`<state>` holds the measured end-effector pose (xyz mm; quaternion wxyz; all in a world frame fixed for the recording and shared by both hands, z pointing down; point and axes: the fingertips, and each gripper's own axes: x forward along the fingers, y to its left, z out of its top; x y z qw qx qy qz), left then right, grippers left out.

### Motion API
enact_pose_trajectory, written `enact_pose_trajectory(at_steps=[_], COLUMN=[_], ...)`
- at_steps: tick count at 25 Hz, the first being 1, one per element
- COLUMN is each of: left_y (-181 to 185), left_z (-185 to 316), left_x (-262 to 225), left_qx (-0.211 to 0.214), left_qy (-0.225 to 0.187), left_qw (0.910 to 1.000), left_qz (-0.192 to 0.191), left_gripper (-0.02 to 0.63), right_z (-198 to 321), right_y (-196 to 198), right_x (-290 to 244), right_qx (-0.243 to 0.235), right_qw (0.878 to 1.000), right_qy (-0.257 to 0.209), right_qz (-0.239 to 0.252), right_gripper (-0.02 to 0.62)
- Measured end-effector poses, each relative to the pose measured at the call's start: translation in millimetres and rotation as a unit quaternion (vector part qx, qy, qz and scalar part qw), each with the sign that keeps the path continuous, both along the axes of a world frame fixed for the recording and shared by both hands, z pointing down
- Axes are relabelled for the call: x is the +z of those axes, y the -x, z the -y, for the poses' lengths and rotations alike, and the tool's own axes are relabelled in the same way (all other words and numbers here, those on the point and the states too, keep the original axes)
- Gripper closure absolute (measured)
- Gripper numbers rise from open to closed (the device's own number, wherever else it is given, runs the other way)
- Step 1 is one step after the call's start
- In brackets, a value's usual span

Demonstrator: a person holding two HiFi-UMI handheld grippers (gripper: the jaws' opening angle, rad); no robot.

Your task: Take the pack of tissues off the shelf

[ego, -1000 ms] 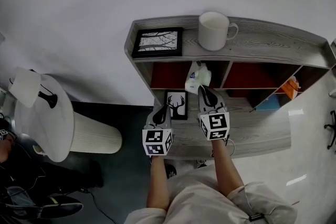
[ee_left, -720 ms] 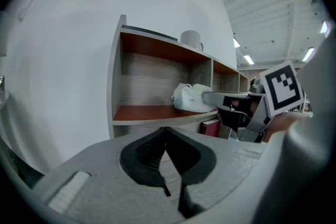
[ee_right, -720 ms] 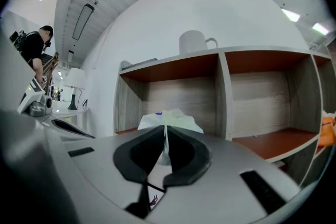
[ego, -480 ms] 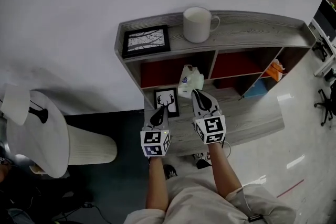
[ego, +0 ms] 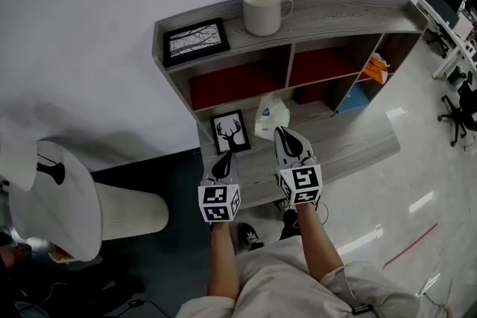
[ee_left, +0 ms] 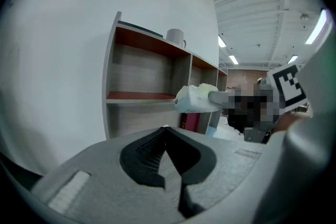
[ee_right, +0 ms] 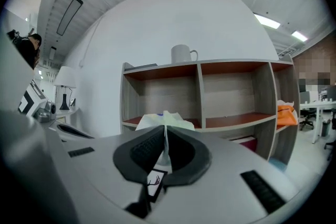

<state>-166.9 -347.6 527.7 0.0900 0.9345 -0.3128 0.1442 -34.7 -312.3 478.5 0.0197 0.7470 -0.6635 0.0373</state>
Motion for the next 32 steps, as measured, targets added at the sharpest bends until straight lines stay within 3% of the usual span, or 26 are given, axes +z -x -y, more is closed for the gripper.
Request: enact_pose_trajectory(at_steps=[16,22,32], left_y=[35,53,52], left_z=[-34,-24,-17], left_x=[16,18,17], left_qx=[0.048,0.039,0.046], left_qy=[-0.004,-0.01,-0.017], left_qw=[0.9989,0.9992,0.9988], left_qz=[-0.004,-0.006,-0.002], left_gripper=[0.598,0.598,0.598], right_z=[-52,-55,-38], right_y=[35,35,40], right_x=[67,89,89], right_qx=[0.047,0.054,0.051], right_qw=[0.997,0.995,0.994], right_qy=[0.051,0.08,0.093], right_qz=[0.015,0.008,-0.001], right_gripper=[0.574,0.574,0.575])
